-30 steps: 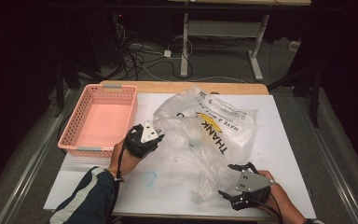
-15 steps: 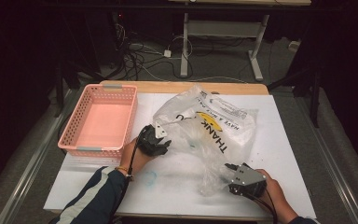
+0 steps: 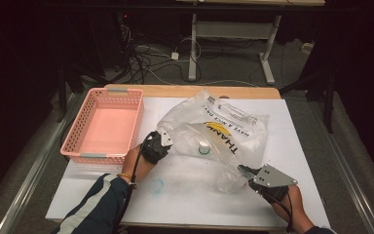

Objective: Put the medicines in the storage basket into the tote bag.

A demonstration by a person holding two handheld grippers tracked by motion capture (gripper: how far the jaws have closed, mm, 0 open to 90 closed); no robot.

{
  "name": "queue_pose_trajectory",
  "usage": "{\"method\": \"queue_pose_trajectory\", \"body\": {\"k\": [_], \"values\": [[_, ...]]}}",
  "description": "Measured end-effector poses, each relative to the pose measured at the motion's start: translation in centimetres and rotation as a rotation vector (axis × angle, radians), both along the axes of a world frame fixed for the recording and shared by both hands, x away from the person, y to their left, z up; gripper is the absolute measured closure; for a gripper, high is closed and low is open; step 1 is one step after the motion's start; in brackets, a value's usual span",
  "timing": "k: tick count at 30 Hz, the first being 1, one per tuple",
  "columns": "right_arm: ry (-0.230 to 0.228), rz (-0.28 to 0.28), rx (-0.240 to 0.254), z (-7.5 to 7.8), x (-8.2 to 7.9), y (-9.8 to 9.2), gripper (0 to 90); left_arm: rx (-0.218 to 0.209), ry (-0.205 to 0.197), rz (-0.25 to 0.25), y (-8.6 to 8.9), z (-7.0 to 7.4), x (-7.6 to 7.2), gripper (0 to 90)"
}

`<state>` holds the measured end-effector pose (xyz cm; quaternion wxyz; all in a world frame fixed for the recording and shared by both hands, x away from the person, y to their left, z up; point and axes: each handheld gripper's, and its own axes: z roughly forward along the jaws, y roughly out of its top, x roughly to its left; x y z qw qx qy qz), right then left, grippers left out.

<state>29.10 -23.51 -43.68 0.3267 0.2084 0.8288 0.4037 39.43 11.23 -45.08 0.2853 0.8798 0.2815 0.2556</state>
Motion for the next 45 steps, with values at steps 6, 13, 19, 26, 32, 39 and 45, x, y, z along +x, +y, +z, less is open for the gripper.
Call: {"method": "queue_pose_trajectory", "body": {"k": [6,13,19,26,32,39,45], "values": [[-0.045,-0.048,0.051,1.3,-0.1,-1.2,88.7,-0.047,-0.089,-0.012,0.9,2.5,-1.8,88.2],[-0.107,-0.103,0.118,3.2,0.2,-2.7,88.8,-0.081,-0.136,-0.012,1.7,4.7,-2.2,88.2],[-0.172,-0.159,0.205,6.0,0.9,-4.3,89.1,-0.097,-0.17,-0.009,2.4,6.2,-2.4,88.2],[-0.213,-0.185,0.25,7.9,1.8,-4.8,89.2,-0.12,-0.218,-0.017,2.9,8.4,-2.9,88.2],[-0.264,-0.178,0.275,9.9,1.9,-4.6,89.2,-0.156,-0.271,-0.013,3.6,10.6,-3.3,88.2],[-0.289,-0.151,0.292,11.1,2.1,-3.7,89.2,-0.226,-0.303,-0.031,4.1,11.5,-3.2,88.2],[-0.267,-0.139,0.277,10.7,3.7,-2.3,89.3,-0.289,-0.305,-0.046,3.5,10.9,-1.8,88.1]]}}
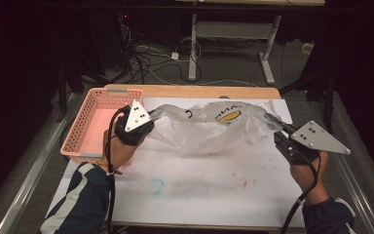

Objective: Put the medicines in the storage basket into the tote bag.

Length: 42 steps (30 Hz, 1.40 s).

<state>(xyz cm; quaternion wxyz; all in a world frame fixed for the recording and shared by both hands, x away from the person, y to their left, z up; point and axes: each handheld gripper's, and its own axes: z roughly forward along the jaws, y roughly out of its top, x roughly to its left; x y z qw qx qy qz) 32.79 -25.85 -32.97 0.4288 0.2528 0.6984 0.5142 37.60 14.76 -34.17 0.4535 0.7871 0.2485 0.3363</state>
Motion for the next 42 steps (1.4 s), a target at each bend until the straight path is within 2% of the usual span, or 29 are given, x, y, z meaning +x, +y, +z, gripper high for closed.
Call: {"method": "queue_pose_trajectory", "body": {"k": [5,8,11,15,17,18,19,20,22,24,27,31,35,42], "values": [[0.027,0.008,-0.002,-0.7,1.7,1.0,89.2,-0.045,-0.004,-0.013,-0.3,-0.6,1.0,88.2],[0.038,0.01,-0.013,-1.1,2.8,1.7,89.3,-0.092,-0.007,-0.043,-0.6,-1.0,1.9,88.2],[0.069,0.007,0.0,-1.6,4.3,2.3,89.3,-0.113,-0.009,-0.06,-1.7,-1.6,3.2,88.1],[0.098,-0.009,0.013,-2.3,5.8,2.9,89.3,-0.131,0.012,-0.078,-3.5,-2.8,4.7,88.1],[0.111,-0.009,0.027,-2.5,6.4,3.1,89.3,-0.163,0.017,-0.097,-4.2,-3.2,5.2,88.2],[0.118,-0.008,0.035,-2.6,6.6,3.3,89.3,-0.174,0.015,-0.103,-4.6,-3.4,5.4,88.2],[0.126,-0.005,0.043,-2.7,6.7,3.5,89.3,-0.179,-0.002,-0.109,-4.9,-3.5,5.6,88.2],[0.131,-0.001,0.052,-2.7,6.9,3.7,89.3,-0.197,0.013,-0.124,-5.4,-3.6,5.7,88.2],[0.136,0.014,0.062,-2.7,7.1,4.2,89.3,-0.218,0.009,-0.137,-6.2,-3.7,5.7,88.2],[0.135,0.028,0.058,-2.5,7.0,5.1,89.3,-0.218,-0.002,-0.156,-7.0,-3.6,5.5,88.2],[0.125,0.057,0.051,-2.0,6.7,6.4,89.4,-0.219,-0.024,-0.168,-7.7,-3.0,5.1,88.2],[0.098,0.095,0.044,-0.9,6.1,7.7,89.4,-0.236,-0.073,-0.185,-7.5,-1.4,4.1,88.2],[0.062,0.121,0.057,0.9,5.2,8.5,89.5,-0.255,-0.121,-0.195,-6.7,0.7,2.9,88.2],[-0.006,0.15,0.088,4.2,3.8,9.0,89.5,-0.26,-0.196,-0.218,-6.4,4.0,1.0,88.2]]}}
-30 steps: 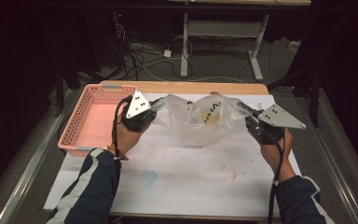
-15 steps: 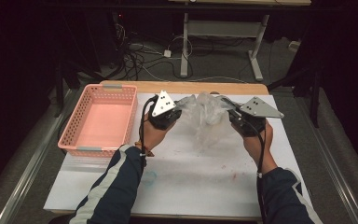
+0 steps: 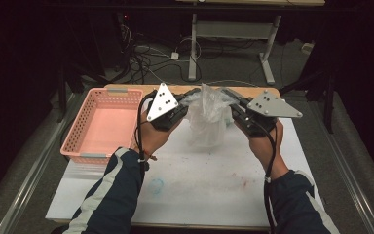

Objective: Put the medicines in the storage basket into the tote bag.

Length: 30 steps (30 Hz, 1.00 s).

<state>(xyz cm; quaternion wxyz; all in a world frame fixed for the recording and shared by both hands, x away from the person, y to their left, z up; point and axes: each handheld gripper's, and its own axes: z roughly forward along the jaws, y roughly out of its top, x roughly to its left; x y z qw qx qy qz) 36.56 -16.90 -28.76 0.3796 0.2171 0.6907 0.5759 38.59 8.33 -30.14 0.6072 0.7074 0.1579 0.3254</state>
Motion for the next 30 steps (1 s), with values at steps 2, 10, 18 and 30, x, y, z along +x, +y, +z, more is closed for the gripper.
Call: {"method": "queue_pose_trajectory", "body": {"k": [2,10,18,30], "values": [[-0.017,0.008,0.009,0.9,-0.3,0.0,89.5,-0.016,-0.014,-0.007,0.2,0.8,-0.3,88.2],[-0.052,-0.015,0.011,2.6,-0.6,-0.3,89.5,0.004,-0.008,0.002,-0.1,1.3,0.0,88.2],[0.008,-0.107,-0.007,0.5,2.5,-1.8,89.5,0.037,0.063,0.071,-0.1,-0.3,3.1,87.7],[0.1,-0.295,-0.062,-1.4,7.7,-5.4,89.3,0.077,0.126,0.218,1.0,-0.5,6.7,61.7]]}}
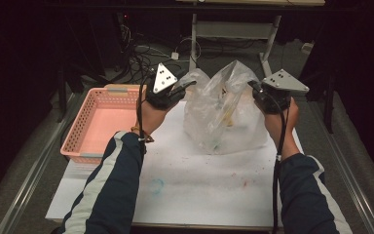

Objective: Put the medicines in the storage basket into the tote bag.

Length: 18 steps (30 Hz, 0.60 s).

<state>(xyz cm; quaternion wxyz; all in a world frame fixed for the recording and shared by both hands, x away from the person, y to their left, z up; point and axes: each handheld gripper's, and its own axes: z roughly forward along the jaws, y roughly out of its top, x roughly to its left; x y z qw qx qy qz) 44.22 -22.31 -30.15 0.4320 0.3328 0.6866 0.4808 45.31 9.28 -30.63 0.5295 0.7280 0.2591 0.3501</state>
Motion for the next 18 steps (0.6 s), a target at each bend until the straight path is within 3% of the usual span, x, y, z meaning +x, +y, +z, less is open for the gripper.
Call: {"method": "queue_pose_trajectory", "body": {"k": [6,12,18], "values": [[0.035,-0.074,0.01,-0.7,1.2,-2.0,89.0,-0.012,0.017,0.11,0.5,-0.1,0.8,47.5],[0.069,-0.123,0.001,-1.2,2.1,-3.4,87.6,-0.001,0.05,0.135,0.8,0.8,1.3,38.3],[0.093,-0.119,0.005,-1.3,2.0,-3.9,63.4,-0.011,0.058,0.144,1.6,1.6,1.0,35.2]]}}
